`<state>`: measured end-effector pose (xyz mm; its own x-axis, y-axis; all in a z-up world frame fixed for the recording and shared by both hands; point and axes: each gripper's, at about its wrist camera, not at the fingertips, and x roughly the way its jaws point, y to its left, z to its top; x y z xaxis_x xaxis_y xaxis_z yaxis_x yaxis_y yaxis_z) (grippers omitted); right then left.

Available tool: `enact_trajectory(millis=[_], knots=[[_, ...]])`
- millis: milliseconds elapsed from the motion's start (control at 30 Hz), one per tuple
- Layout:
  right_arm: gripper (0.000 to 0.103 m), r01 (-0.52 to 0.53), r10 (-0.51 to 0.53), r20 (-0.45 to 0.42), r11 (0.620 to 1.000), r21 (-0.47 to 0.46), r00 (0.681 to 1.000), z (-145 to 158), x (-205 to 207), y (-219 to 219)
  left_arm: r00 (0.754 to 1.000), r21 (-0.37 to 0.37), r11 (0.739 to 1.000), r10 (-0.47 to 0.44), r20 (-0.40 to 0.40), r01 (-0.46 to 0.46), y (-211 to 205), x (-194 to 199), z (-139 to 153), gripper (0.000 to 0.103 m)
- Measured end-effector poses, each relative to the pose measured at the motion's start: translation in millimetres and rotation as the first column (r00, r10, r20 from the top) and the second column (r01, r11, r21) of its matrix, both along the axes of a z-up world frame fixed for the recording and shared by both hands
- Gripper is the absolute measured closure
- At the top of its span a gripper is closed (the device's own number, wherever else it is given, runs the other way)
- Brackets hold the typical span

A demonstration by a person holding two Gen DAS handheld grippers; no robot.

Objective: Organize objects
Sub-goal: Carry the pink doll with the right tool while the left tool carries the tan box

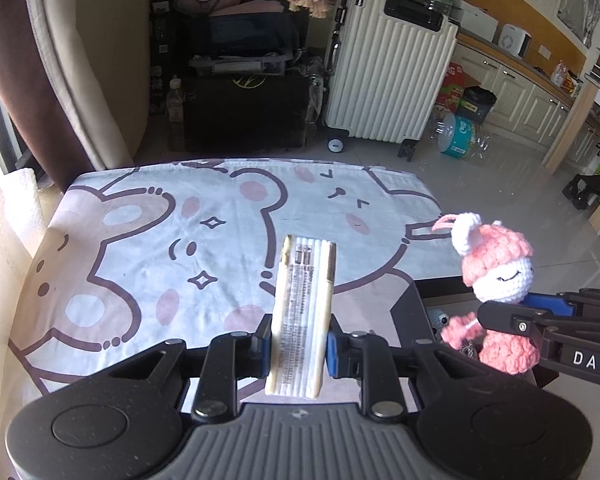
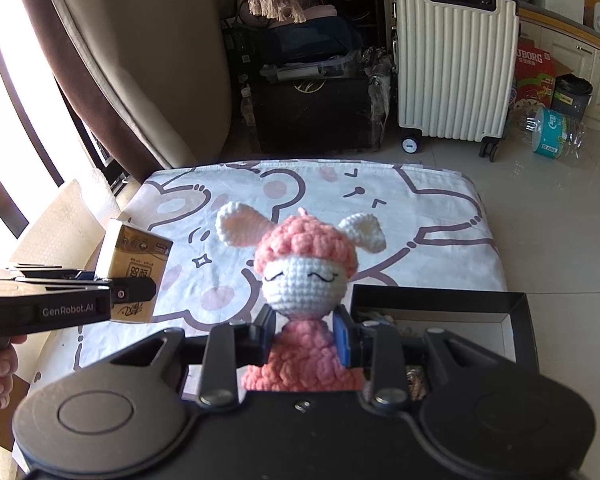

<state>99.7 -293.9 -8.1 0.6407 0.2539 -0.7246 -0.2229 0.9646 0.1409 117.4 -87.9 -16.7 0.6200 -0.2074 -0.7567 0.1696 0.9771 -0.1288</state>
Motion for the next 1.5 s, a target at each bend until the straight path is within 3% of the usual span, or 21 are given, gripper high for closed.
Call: enact_trajectory(millis=[400, 1000, 1500], knots=[[0.071, 0.054, -0.054, 0.016, 0.998, -0.022, 0.998, 2.9, -3.3, -31.7, 0.999, -0.055, 0.997, -0.045, 0.016, 0.046, -29.3, 2.6, -2.7, 0.077], [0.071, 0.202, -0.205, -0.005, 0.968, -0.150, 0.979, -27.6, -6.2, -105.1, 0.982, -0.157, 0.969, -0.183, 0.048, 0.188, -100.5, 12.3, -11.8, 0.077], [0.071, 0.173, -0.183, -0.018, 0.952, -0.254, 0.983, -68.6, 25.9, -110.4, 0.969, -0.238, 0.940, -0.246, 0.020, 0.244, -125.0, 29.0, -31.6, 0.077]])
